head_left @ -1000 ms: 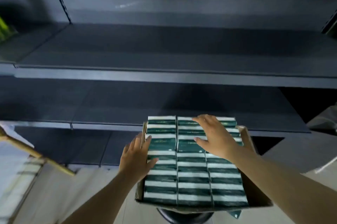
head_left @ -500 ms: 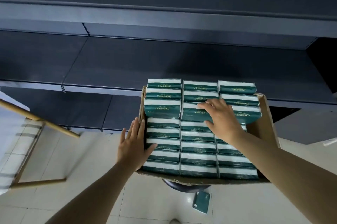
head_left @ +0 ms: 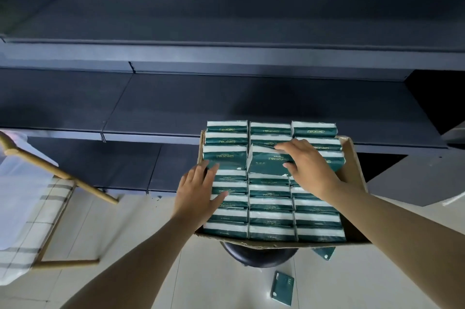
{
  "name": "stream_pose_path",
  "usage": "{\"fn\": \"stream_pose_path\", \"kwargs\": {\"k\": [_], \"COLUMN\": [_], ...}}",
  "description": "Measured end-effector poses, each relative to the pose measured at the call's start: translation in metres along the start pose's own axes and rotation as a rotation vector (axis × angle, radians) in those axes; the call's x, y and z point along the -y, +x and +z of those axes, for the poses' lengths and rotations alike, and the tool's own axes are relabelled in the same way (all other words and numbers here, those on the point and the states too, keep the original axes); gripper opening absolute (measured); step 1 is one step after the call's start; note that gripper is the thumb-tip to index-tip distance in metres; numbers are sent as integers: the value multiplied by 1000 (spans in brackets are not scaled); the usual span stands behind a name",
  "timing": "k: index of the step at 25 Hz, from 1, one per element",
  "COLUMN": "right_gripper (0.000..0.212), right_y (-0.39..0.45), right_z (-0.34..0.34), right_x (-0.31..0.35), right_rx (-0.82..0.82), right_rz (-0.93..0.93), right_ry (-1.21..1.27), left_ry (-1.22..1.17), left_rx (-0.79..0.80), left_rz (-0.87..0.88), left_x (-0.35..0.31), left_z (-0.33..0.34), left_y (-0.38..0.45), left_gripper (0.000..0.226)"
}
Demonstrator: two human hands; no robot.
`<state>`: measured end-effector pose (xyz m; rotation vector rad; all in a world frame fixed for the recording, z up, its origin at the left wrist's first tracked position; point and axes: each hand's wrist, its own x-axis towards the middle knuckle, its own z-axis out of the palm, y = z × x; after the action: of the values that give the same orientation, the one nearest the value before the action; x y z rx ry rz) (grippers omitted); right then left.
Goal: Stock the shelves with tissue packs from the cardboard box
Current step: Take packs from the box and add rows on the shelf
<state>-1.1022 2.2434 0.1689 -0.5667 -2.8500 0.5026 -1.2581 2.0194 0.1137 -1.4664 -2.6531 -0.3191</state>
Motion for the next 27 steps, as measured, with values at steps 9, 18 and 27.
{"fn": "stream_pose_path", "kwargs": {"k": [9, 18, 27], "right_gripper": [41, 38, 38], "right_y": [22, 86, 220], "right_z": [-186, -374, -425], "right_x": [70, 149, 183], "right_rx": [-144, -390, -479], "right_rz": [-176, -289, -233], "right_ry": [-20, -120, -206], "left_ry": [-17, -2, 26], "left_rx": [-260, -655, -688], "left_rz": [66, 150, 176], "left_x": [-51, -51, 11], "left_z": [-169, -369, -442], "left_y": [94, 193, 314], "left_gripper": [87, 90, 100]}}
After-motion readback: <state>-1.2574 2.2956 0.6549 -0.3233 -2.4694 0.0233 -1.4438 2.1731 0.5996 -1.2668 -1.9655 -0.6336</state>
